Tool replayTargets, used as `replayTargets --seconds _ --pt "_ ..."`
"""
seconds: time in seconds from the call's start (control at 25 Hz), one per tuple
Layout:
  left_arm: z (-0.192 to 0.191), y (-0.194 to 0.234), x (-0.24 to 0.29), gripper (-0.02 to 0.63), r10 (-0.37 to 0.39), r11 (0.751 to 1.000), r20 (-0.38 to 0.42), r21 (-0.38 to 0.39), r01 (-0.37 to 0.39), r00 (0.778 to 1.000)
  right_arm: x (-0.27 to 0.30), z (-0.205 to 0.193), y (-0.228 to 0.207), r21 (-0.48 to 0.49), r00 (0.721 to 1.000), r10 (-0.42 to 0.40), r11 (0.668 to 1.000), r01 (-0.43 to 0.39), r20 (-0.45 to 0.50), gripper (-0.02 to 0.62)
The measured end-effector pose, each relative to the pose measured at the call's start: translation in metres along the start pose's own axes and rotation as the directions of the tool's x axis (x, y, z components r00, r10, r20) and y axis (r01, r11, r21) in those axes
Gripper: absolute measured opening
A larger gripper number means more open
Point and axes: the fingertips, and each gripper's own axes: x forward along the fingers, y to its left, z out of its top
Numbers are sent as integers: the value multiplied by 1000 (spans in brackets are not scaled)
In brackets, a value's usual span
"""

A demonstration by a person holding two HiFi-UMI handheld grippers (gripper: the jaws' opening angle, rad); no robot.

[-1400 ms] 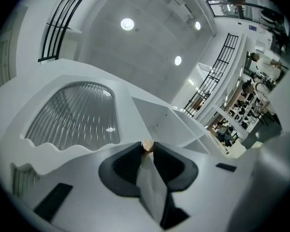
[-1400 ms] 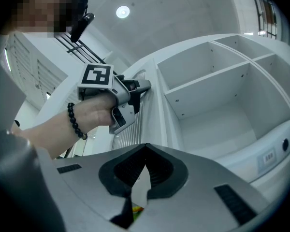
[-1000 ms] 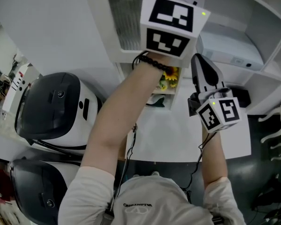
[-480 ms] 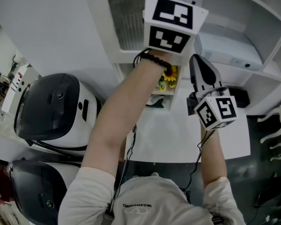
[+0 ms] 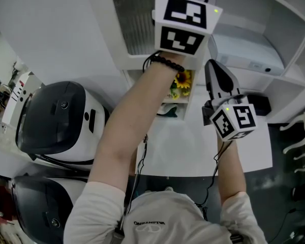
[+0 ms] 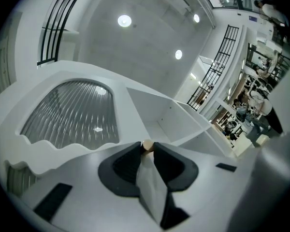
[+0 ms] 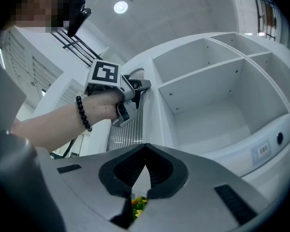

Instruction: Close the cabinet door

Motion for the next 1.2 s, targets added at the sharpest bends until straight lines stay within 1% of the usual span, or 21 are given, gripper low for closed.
replayTargets --seconds 0.12,0.24,0.32,0.4,0.48,0.6,0.76,0.8,0.92,1.04,1.12,1.2 --pt "0 -1 0 85 1 1000 2 -1 -1 1000 -3 -1 -1 3 1000 -5 1000 5 -2 11" --pt "1 -2 -2 84 -19 999 13 -37 20 1000 -5 -3 0 7 1000 -9 1000 9 -5 11" --pt "1 -4 -8 84 -45 997 36 -67 47 998 -8 -6 1 12 1000 -14 1000 14 -10 11" --pt "-1 -5 -18 84 -50 996 62 -73 55 997 -12 -10 2 17 1000 -19 1000 19 -18 11" --pt "-6 -3 -36 84 -28 997 82 -76 34 996 -15 -14 3 19 999 -22 1000 22 -27 11" --pt "-16 -4 -70 48 0 997 102 -80 9 995 -22 -19 5 22 999 -28 999 29 -39 11" --pt "-23 -19 -119 13 -21 991 148 -129 40 989 -34 -28 13 26 998 -37 999 38 -52 11" --pt "-25 -24 -133 5 -23 988 149 -148 45 989 -37 -30 15 28 998 -40 999 42 -53 11" --pt "-42 -37 -177 5 -37 972 102 -228 59 994 -51 -37 22 17 997 -51 999 52 -60 11" --pt "-68 -52 -224 5 -64 962 19 -266 67 998 -65 -48 31 -17 995 -62 998 61 -79 11" --pt "-89 -61 -259 5 -70 955 -48 -290 53 996 -76 -57 37 3 994 -70 998 70 -89 11" --pt "-110 -64 -292 5 -64 947 -107 -321 26 992 -85 -66 41 50 992 -76 995 81 -96 11"
